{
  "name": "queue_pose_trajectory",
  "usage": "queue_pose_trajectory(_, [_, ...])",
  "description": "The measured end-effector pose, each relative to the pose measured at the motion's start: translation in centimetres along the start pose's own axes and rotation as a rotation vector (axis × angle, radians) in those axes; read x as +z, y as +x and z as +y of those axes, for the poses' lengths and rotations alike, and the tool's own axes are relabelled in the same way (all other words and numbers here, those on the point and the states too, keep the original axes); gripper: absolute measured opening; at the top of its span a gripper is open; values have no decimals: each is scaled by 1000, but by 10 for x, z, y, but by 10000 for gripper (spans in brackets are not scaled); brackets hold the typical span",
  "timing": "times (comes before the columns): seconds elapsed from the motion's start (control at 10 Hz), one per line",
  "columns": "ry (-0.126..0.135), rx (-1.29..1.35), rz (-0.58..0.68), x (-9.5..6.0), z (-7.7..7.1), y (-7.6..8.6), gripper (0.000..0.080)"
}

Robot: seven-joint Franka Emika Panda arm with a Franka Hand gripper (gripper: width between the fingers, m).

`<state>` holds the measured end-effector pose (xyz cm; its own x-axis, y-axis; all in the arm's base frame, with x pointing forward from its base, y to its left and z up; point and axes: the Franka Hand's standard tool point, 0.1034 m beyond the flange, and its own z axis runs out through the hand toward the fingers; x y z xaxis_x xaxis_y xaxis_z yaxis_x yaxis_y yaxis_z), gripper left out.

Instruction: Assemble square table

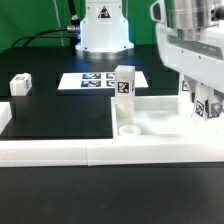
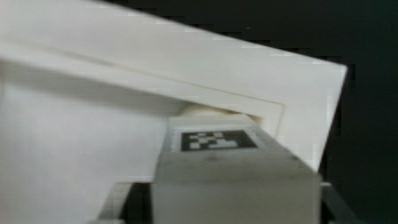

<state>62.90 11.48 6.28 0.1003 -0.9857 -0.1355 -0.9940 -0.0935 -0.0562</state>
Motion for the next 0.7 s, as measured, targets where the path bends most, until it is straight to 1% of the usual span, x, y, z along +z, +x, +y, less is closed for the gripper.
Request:
queue_pose_trajectory(0.1, [11,144,13,0,0,0,292])
queue_pose_trajectory(0.2, [37,315,9,1,0,1,292])
queue_pose_trajectory(0.3, [56,438,-10,1,0,1,292])
queue_pose_trajectory(0.4, [59,549,-23,1,1,1,292])
queue_pose_trajectory(0.5, [56,587,-26,1,1,0,292])
queue_pose_trajectory(0.7, [55,558,-25,2,2,0,296])
